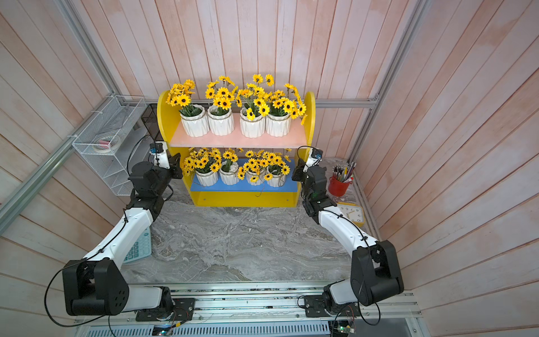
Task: Take the sunflower pots off the shelves
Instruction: Move the shelf to the center of the board.
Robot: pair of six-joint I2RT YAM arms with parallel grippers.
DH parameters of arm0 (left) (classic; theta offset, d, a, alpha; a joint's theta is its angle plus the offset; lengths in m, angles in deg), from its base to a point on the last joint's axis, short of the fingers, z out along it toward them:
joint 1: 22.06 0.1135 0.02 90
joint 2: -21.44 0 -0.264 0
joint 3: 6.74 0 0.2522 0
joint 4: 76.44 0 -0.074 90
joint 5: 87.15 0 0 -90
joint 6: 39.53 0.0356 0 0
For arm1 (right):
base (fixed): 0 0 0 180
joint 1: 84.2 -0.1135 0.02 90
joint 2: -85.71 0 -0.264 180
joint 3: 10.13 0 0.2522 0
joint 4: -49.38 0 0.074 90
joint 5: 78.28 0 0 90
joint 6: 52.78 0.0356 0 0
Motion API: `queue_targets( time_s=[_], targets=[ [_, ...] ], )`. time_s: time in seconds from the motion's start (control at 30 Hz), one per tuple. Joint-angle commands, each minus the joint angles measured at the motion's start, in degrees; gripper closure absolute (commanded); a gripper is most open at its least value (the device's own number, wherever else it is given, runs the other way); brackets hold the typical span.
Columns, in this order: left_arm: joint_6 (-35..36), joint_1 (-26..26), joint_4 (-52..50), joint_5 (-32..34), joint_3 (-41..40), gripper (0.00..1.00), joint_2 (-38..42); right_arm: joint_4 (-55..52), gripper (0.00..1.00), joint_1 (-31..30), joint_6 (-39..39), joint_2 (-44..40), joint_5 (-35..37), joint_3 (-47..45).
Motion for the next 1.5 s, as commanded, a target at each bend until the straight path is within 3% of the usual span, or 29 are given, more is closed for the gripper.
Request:
queue_targets(
  time_s=[0.0, 0.63, 0.73, 1.07, 1.13, 1.17, 1.2, 1.27, 1.33, 1.47],
  targets=[
    [-6.5, -3.6, 1.3, -11.8, 2.9, 1.00, -2.1, -2.1, 1.00, 5.1, -0.7, -2.0, 3.2, 0.2],
    [-8.5, -11.1, 4.6, -9.3, 2.4, 1.00, -4.6, -5.7, 1.00, 12.7, -1.0, -1.1, 2.1, 2.4],
    [-7.6, -11.1, 4.4, -8.2, 2.2, 1.00, -4.3, -5.3, 1.00, 14.5, 1.4, -0.2, -2.2, 2.9],
    [-6.6, -10.8, 3.9, -5.5, -0.1, 0.99, -2.7, -6.8, 1.00, 14.8, 2.0, 2.8, -5.7, 4.7],
    [-7.0, -10.5, 4.2, -4.8, -1.0, 0.91, -2.1, -7.3, 1.00, 14.9, 2.1, 2.7, -6.1, 4.4],
    [-7.1, -10.4, 4.3, -4.2, -1.3, 0.80, -1.8, -7.7, 0.98, 14.8, 2.0, 2.5, -5.8, 4.4],
    [-7.2, -10.4, 4.4, -3.7, -1.7, 0.76, -1.7, -8.2, 0.92, 14.9, 1.8, 2.3, -5.8, 4.3],
    [-7.2, -10.2, 4.3, -3.1, -2.1, 0.71, -1.5, -8.4, 0.90, 15.0, 1.5, 2.1, -6.3, 4.1],
    [-7.3, -10.0, 4.4, -2.5, -2.6, 0.59, -1.5, -8.7, 0.80, 15.0, 1.5, 2.0, -7.0, 4.4],
    [-7.8, -9.7, 5.3, -0.8, -4.3, 0.46, -0.6, -9.3, 0.63, 15.0, 1.5, 2.3, -8.1, 5.1]
  ],
)
